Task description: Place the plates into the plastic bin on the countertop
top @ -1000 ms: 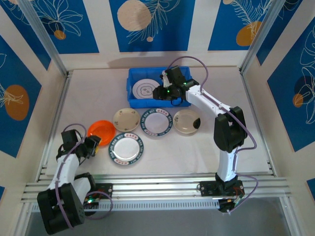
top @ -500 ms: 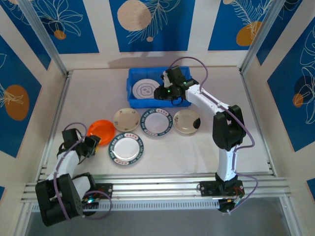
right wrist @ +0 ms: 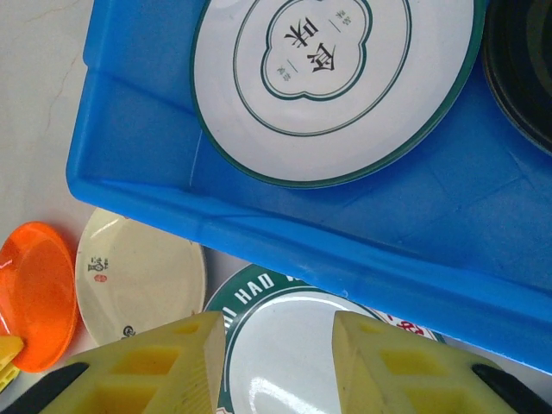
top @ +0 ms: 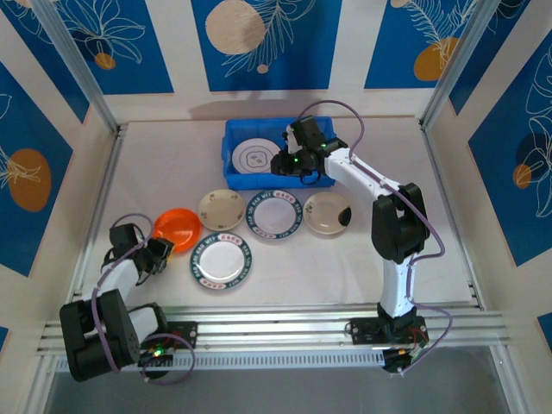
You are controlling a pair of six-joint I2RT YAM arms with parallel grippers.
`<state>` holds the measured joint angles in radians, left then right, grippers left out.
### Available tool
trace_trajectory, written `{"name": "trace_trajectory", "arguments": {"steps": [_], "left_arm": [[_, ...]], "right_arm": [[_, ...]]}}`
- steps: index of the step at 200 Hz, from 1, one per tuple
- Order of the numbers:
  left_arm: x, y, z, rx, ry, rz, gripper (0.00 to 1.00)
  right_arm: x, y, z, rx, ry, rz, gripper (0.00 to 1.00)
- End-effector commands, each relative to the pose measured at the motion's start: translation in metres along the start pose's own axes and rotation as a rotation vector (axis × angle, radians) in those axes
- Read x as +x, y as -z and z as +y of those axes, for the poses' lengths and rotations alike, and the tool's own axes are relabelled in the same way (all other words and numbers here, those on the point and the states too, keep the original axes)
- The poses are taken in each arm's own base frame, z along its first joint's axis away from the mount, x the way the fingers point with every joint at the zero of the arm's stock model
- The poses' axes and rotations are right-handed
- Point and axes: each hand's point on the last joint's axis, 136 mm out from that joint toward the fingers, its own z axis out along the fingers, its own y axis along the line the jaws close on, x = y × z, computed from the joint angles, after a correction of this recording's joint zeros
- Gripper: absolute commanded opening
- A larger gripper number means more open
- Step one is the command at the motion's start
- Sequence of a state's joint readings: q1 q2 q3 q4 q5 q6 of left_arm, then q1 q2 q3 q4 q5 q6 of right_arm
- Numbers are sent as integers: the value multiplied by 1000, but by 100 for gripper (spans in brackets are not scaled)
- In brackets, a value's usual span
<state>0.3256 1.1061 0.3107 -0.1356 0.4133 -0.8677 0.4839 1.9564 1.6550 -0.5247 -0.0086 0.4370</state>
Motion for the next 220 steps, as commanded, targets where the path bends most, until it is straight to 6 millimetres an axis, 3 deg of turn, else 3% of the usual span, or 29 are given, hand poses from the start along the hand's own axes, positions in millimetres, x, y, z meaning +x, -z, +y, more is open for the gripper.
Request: {"name": "trace_trajectory", "arguments": {"steps": [1, 33, 41, 72, 77, 118, 146, 171, 220], "left_arm": [[-12, 1, -4, 13, 3, -46, 23], [-18, 0, -6, 15, -1, -70, 20], [-20, 0, -6, 14, -1, -81, 12], [-26, 5, -10, 20, -13, -115, 8], [-27, 7, -11, 21, -14, -124, 0], [-39, 36, -28, 29, -63, -219, 0], [-51, 67, -57, 64, -140, -292, 0], [-54, 90, -99, 166, -233, -288, 0], [-26, 94, -181, 441, -329, -49, 0]], "right_arm": [[-2, 2, 9, -25, -3, 10, 39], [0, 3, 12, -25, 5, 14, 39], [0, 3, 13, -25, 7, 13, 39], [2, 5, 17, -28, 13, 13, 39], [1, 5, 18, -30, 15, 11, 38], [-3, 10, 30, -57, 33, -1, 38], [-8, 22, 48, -129, 67, -26, 38], [-4, 38, 77, -281, 125, -47, 40], [6, 67, 123, -567, 162, -42, 58]]}}
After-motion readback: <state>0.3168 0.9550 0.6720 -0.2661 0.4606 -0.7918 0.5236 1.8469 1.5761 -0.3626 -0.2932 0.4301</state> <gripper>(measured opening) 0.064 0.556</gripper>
